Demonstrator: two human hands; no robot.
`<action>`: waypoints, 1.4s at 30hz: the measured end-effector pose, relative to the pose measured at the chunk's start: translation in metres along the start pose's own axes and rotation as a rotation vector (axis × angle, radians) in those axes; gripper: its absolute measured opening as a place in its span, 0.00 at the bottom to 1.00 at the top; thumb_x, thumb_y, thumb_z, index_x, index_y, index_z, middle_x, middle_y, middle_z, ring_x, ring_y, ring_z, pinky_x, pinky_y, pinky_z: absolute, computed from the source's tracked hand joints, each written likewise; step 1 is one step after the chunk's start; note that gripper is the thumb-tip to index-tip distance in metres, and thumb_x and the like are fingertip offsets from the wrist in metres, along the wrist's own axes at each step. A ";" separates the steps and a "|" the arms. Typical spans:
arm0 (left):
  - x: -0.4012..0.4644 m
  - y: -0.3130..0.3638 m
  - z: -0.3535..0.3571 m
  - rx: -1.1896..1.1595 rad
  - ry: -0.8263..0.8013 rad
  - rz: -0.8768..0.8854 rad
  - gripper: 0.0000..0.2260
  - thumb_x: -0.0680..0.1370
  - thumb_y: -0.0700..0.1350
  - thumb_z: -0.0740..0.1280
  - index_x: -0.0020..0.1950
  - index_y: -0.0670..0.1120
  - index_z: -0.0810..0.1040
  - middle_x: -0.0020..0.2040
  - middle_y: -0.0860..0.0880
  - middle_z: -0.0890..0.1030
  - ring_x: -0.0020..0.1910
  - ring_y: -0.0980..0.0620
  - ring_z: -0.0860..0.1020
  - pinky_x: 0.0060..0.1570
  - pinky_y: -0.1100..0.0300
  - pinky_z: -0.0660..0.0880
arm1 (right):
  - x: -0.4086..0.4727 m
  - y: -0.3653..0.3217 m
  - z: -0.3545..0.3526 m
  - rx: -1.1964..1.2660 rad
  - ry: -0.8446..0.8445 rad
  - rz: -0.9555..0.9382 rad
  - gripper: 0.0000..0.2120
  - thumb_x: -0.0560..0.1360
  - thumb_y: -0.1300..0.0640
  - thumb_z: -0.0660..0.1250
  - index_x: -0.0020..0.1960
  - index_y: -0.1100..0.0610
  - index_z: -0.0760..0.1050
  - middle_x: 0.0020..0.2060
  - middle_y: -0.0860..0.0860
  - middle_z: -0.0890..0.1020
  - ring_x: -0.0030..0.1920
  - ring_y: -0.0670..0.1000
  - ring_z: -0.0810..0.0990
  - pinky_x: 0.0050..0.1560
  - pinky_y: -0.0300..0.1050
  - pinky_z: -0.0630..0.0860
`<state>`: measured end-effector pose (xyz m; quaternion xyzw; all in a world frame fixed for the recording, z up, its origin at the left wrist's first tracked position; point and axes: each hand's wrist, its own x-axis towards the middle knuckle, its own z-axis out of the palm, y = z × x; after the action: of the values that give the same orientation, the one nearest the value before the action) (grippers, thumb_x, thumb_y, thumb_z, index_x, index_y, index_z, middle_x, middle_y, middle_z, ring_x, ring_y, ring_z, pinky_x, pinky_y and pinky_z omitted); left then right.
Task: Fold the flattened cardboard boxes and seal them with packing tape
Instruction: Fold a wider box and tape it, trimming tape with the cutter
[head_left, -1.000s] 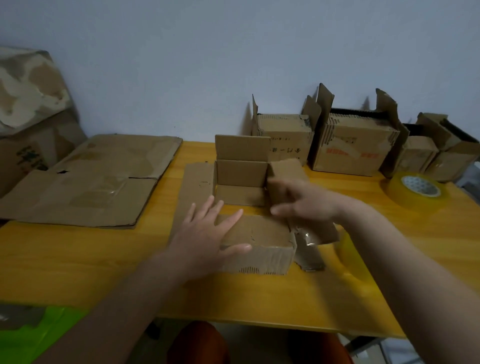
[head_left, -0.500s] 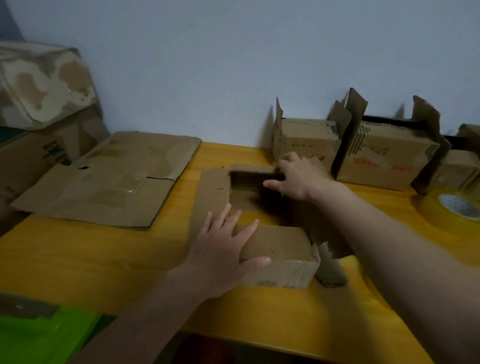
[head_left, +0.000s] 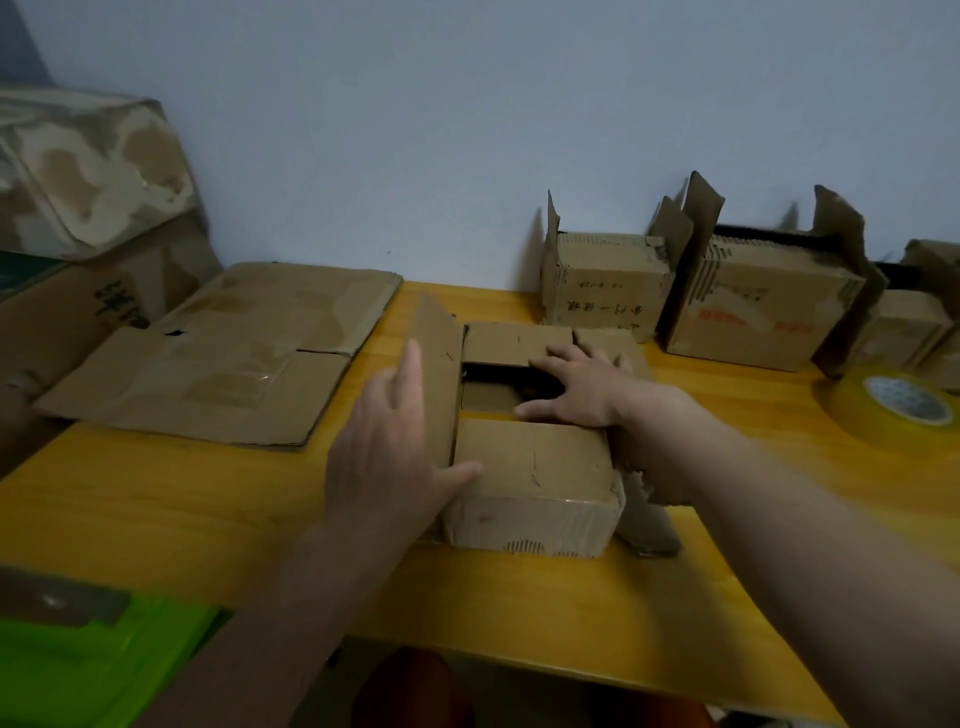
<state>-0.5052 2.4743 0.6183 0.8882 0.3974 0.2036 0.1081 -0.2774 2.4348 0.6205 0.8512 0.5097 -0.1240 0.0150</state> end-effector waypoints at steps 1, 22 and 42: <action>0.001 0.004 0.001 0.000 0.027 0.084 0.55 0.68 0.60 0.75 0.78 0.51 0.36 0.74 0.49 0.59 0.63 0.54 0.69 0.53 0.64 0.69 | -0.002 0.001 0.000 0.025 0.021 -0.002 0.37 0.73 0.29 0.57 0.77 0.43 0.53 0.78 0.47 0.50 0.77 0.56 0.44 0.73 0.67 0.45; -0.021 0.041 0.044 -0.004 -0.435 0.032 0.44 0.72 0.68 0.65 0.78 0.59 0.44 0.78 0.46 0.34 0.77 0.39 0.50 0.73 0.44 0.54 | -0.096 0.001 0.006 0.679 0.064 -0.003 0.26 0.78 0.40 0.59 0.73 0.49 0.67 0.72 0.50 0.66 0.69 0.52 0.68 0.66 0.47 0.66; -0.022 0.013 0.037 0.351 -0.456 0.519 0.51 0.63 0.81 0.49 0.76 0.58 0.32 0.78 0.51 0.34 0.77 0.50 0.34 0.75 0.46 0.36 | -0.091 0.021 0.036 0.698 0.357 -0.019 0.14 0.74 0.52 0.71 0.58 0.51 0.79 0.63 0.47 0.76 0.63 0.47 0.73 0.63 0.46 0.70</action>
<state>-0.4934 2.4480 0.5841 0.9867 0.1542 -0.0495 -0.0152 -0.3070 2.3402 0.6041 0.8085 0.4394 -0.1401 -0.3657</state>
